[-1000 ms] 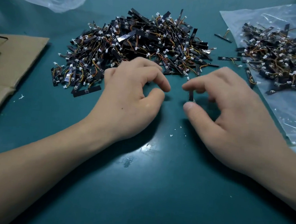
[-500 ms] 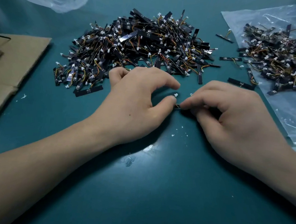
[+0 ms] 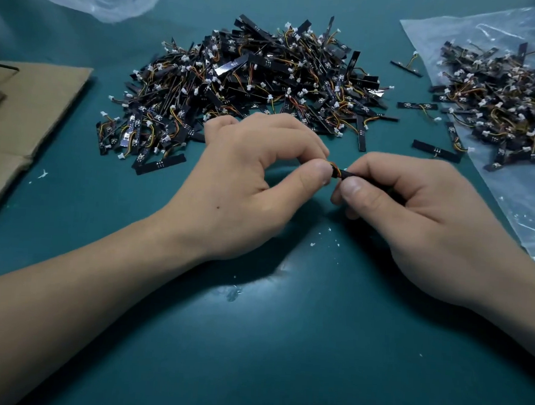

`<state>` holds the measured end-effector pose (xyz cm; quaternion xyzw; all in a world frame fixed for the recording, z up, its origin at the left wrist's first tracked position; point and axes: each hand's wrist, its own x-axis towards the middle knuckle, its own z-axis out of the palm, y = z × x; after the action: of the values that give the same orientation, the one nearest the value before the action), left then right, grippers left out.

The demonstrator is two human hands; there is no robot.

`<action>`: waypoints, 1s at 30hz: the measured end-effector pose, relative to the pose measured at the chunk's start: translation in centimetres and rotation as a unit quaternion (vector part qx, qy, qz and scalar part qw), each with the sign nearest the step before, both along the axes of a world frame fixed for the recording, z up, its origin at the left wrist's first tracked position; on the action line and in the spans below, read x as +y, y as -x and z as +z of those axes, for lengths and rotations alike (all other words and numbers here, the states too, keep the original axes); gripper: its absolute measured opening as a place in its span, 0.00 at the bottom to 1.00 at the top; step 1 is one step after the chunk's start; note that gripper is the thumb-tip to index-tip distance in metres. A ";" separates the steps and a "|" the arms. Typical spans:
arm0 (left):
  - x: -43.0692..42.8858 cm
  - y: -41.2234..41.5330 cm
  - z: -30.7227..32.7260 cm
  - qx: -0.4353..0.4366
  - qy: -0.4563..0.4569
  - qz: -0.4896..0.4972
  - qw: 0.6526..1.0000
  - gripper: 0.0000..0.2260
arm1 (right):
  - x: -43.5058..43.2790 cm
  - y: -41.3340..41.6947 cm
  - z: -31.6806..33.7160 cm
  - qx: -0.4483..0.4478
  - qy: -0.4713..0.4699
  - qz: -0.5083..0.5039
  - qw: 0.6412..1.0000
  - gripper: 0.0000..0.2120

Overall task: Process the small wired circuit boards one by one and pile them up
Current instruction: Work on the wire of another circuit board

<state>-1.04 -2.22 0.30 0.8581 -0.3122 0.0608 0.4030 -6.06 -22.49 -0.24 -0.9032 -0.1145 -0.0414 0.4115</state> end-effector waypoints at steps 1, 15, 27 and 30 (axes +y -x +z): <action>0.0 0.0 0.0 0.005 -0.004 -0.007 1.000 0.08 | -0.1 0.0 0.0 0.000 -0.008 0.005 1.000 0.10; 0.1 0.2 0.1 -0.004 -0.044 -0.040 0.998 0.10 | -0.3 0.1 -0.1 0.003 -0.030 0.036 0.999 0.10; 0.1 0.2 0.1 -0.015 -0.043 -0.054 0.997 0.09 | -0.4 0.1 -0.2 -0.002 -0.034 0.046 0.998 0.16; 0.2 0.3 0.2 -0.014 -0.039 -0.059 0.997 0.09 | -0.4 0.1 -0.1 -0.003 -0.040 0.052 0.998 0.18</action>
<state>-1.32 -2.05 0.54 0.8520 -0.3704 0.0364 0.3682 -6.19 -22.86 -0.31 -0.8788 -0.1609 -0.0274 0.4483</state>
